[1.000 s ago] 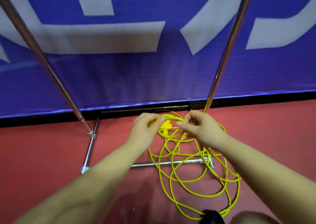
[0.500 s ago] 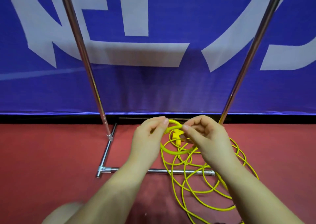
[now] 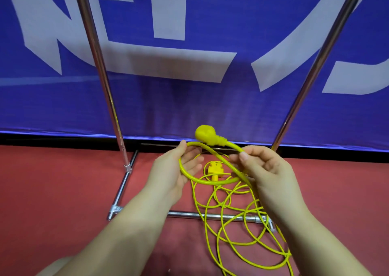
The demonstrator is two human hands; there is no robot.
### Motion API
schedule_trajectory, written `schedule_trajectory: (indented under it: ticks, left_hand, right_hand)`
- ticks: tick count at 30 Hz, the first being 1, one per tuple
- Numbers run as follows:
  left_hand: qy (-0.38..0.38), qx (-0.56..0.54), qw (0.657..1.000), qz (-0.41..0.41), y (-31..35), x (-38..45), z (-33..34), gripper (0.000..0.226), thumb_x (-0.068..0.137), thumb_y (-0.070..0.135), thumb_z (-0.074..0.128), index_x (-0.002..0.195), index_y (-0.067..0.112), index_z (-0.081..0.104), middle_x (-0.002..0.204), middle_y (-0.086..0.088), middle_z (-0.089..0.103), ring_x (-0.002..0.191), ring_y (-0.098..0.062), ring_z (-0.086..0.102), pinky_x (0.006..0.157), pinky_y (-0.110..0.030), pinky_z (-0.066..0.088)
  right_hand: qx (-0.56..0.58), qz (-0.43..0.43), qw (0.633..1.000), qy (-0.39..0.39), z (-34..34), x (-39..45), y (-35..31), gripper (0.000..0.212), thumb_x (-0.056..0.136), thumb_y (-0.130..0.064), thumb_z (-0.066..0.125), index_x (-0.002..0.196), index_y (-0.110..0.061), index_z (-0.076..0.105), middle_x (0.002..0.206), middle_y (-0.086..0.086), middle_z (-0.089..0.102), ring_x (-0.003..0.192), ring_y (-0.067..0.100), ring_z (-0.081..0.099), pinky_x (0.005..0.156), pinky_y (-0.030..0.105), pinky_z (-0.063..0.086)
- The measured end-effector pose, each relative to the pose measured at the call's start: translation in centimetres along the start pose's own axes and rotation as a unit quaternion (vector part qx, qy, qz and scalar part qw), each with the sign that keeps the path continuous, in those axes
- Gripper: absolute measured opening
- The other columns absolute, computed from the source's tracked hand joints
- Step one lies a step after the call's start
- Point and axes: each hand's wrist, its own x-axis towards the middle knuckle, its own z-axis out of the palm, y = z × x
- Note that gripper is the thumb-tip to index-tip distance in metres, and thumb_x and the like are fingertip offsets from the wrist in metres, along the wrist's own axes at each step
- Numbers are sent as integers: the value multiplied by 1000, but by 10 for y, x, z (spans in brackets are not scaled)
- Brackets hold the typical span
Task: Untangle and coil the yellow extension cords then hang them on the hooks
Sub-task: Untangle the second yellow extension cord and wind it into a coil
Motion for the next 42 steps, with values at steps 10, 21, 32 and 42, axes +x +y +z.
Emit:
schedule_trajectory:
  ticks: [10,21,32,42]
  left_hand:
    - [-3,543,839,38,-35,39,-28,30,95,27,50,108,4,65,108,-20,66,81,-18,64,74,-29,46]
    - [-173,649,652,353,-16,24,-20,60,77,64,35,114,25,61,105,11,59,106,-9,51,100,-25,30]
    - [12,552,786,277,1,32,-36,19,97,24,43,85,16,55,88,-7,62,90,-27,57,82,-37,42]
    - [-23,550,816,177,10,24,-55,25,97,16,42,79,23,57,72,6,59,60,-1,49,56,-14,34]
  right_hand:
    - [17,81,993,89,-10,23,21,7,88,-5,59,84,-10,62,64,-1,70,59,10,67,54,21,54]
    - [-153,13,988,-20,-10,24,27,7,83,-9,66,79,-14,65,57,-6,64,52,2,60,53,14,48]
    - [-383,94,909,-134,-21,23,31,50,89,-54,39,64,-21,67,52,1,51,49,13,46,56,26,39]
    - [-477,138,866,-59,-54,33,47,36,91,-48,49,95,-14,61,71,-6,56,71,17,53,71,28,41]
